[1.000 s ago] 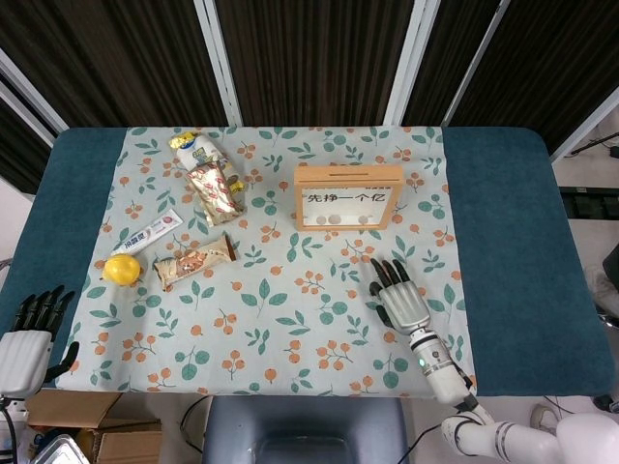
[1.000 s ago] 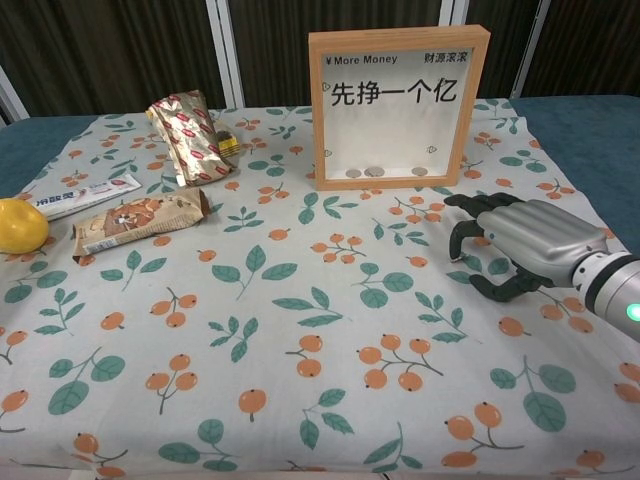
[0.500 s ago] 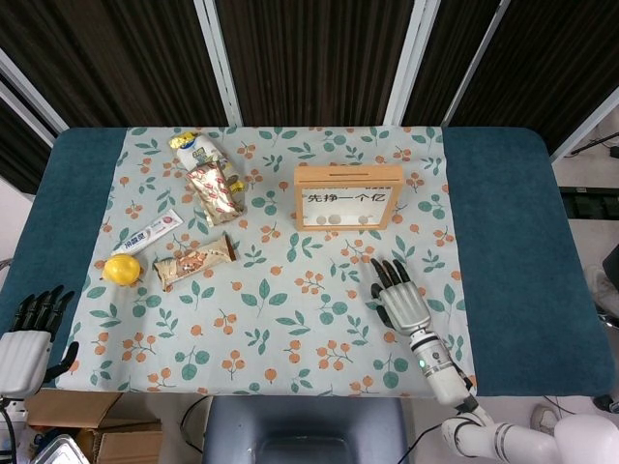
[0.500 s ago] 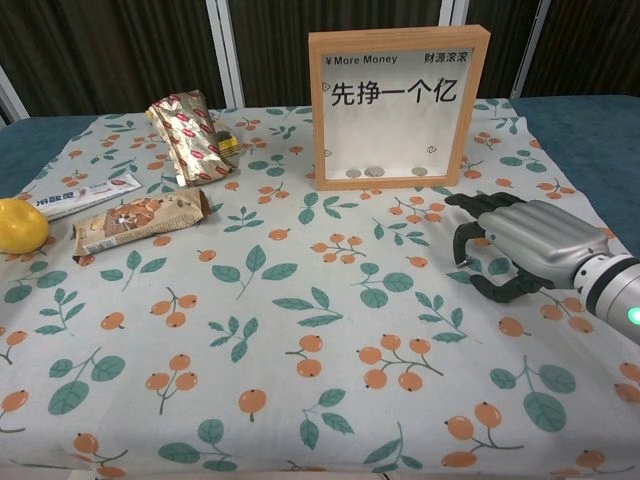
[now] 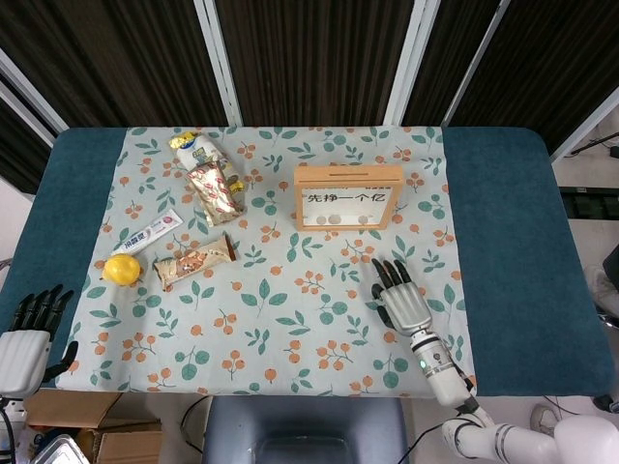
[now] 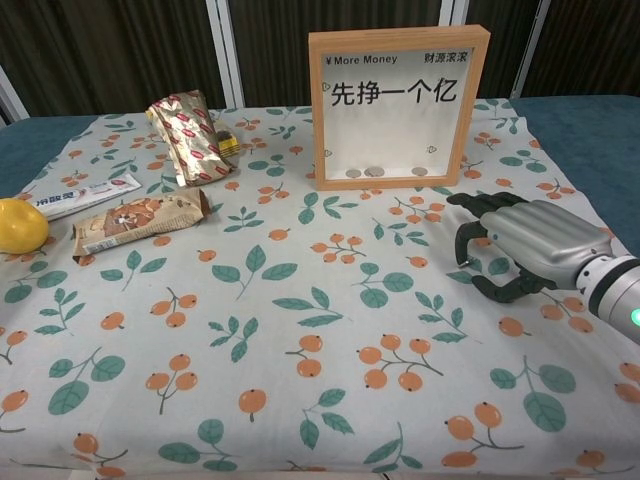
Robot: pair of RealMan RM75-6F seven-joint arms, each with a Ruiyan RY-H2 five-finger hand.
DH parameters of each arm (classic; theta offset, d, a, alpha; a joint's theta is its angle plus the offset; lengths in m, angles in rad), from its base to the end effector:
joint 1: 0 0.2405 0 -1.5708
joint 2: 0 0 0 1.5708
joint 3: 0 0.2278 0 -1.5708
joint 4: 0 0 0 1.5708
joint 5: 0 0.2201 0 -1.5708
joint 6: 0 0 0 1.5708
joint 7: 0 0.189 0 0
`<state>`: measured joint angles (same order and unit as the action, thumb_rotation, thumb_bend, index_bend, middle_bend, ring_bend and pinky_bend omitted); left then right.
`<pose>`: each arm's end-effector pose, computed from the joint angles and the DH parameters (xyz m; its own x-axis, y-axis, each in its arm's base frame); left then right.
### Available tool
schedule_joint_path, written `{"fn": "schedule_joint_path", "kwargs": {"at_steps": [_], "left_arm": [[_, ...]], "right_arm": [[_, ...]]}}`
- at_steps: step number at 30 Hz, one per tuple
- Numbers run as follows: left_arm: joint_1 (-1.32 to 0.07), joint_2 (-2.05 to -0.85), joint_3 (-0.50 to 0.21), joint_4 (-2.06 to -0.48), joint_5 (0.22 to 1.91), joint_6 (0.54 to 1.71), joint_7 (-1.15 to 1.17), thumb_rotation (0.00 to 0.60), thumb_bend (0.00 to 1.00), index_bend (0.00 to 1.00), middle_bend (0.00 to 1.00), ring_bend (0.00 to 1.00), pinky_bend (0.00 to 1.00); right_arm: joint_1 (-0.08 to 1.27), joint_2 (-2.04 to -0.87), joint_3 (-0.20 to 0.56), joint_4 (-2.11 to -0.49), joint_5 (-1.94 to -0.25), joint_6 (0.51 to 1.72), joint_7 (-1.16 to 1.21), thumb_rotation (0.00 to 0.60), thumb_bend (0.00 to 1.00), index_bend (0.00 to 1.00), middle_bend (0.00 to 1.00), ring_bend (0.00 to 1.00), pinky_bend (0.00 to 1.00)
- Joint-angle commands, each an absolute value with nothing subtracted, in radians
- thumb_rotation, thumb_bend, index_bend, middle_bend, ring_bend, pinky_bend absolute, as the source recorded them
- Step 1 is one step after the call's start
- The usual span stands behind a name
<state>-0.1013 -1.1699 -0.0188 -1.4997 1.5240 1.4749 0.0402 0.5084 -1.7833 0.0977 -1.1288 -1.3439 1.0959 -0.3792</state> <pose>-0.3034 0.2242 0.1245 0.4901 0.0294 0.8712 0.8713 -0.0434 -0.4887 -0.1990 -0.3266 -0.0806 0.5921 -0.1657 0.7886 -0.7901 -0.3118 0.5277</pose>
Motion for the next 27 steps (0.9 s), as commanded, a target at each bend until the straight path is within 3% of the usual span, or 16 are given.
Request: {"fn": "schedule_joint_path", "kwargs": {"at_steps": [1, 22, 27], "left_arm": [[-0.101, -1.17, -0.018, -1.499, 1.526, 1.476, 0.038, 0.6, 0.4, 0.0, 0.0, 0.0, 0.0], [-0.1, -1.175, -0.019, -1.482, 1.519, 1.472, 0.026, 0.6, 0.4, 0.0, 0.0, 0.0, 0.0], [-0.099, -1.176, -0.017, -1.48, 1.52, 1.472, 0.024, 0.6, 0.4, 0.0, 0.0, 0.0, 0.0]], "right_arm": [[0.509, -1.785, 0.099, -1.126, -1.343, 1.094, -0.38, 0.6, 0.59, 0.66, 0.0, 0.0, 0.0], [0.516, -1.802, 0.105, -1.099, -1.34, 1.092, -0.388, 0.6, 0.63, 0.67, 0.0, 0.0, 0.0], [0.514, -1.81, 0.101, -1.082, -1.355, 1.107, -0.385, 0.6, 0.63, 0.62, 0.0, 0.0, 0.0]]}}
